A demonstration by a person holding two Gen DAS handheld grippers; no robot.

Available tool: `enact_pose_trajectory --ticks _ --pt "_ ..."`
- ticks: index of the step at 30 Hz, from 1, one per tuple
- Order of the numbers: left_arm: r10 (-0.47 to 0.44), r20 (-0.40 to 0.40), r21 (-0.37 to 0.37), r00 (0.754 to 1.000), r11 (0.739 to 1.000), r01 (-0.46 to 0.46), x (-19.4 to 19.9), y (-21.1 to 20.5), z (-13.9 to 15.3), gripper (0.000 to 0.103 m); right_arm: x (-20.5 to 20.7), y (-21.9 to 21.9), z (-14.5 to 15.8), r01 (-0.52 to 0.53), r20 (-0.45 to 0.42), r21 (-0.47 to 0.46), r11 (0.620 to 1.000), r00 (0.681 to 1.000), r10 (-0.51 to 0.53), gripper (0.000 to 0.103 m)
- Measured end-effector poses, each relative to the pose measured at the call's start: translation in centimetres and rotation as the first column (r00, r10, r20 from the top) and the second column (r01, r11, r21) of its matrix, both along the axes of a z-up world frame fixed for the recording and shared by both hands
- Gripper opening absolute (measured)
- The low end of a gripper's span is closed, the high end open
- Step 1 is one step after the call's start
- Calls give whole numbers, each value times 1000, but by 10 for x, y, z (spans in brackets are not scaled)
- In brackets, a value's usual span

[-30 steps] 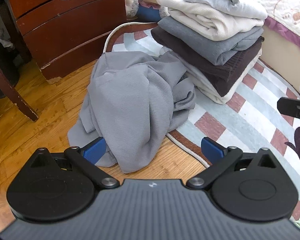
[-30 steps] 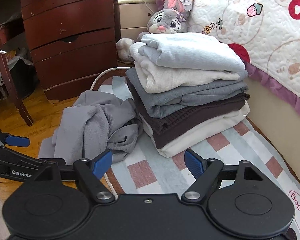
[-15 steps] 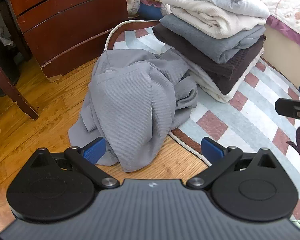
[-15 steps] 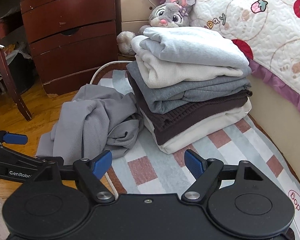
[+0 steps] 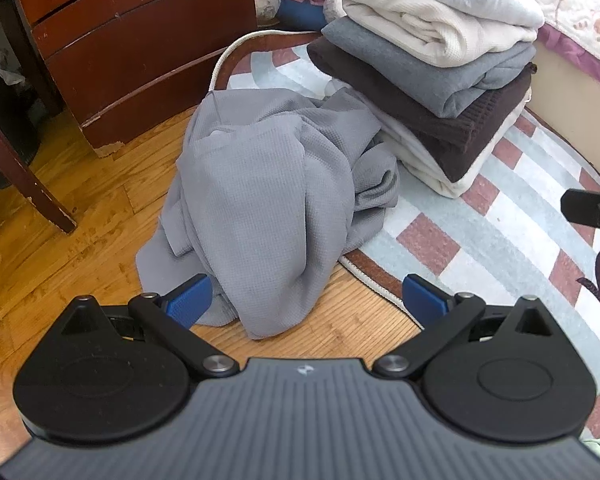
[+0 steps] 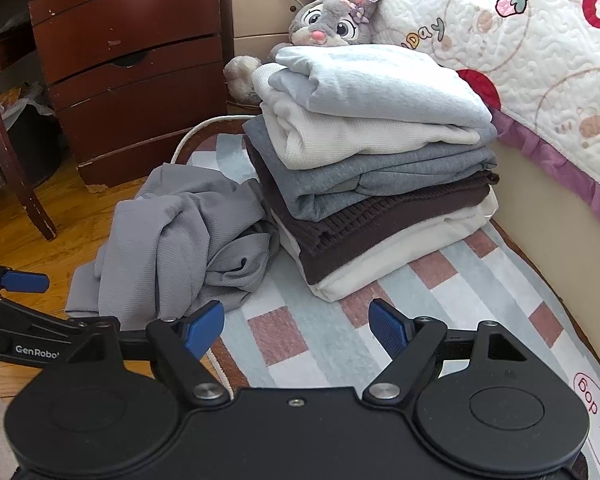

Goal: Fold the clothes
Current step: 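Approach the crumpled grey waffle-knit garment with both tools open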

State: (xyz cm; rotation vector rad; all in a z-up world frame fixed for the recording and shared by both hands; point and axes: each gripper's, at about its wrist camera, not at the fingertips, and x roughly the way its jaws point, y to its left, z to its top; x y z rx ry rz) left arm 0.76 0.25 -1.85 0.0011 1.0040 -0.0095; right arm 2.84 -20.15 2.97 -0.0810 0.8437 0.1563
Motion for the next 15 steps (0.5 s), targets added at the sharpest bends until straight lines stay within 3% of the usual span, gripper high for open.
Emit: enact_pose_trajectory --ticks 15 --pt "14 -48 13 999 1000 -13 8 1 -14 103 7 5 -4 -18 -7 -12 1000 1000 17 83"
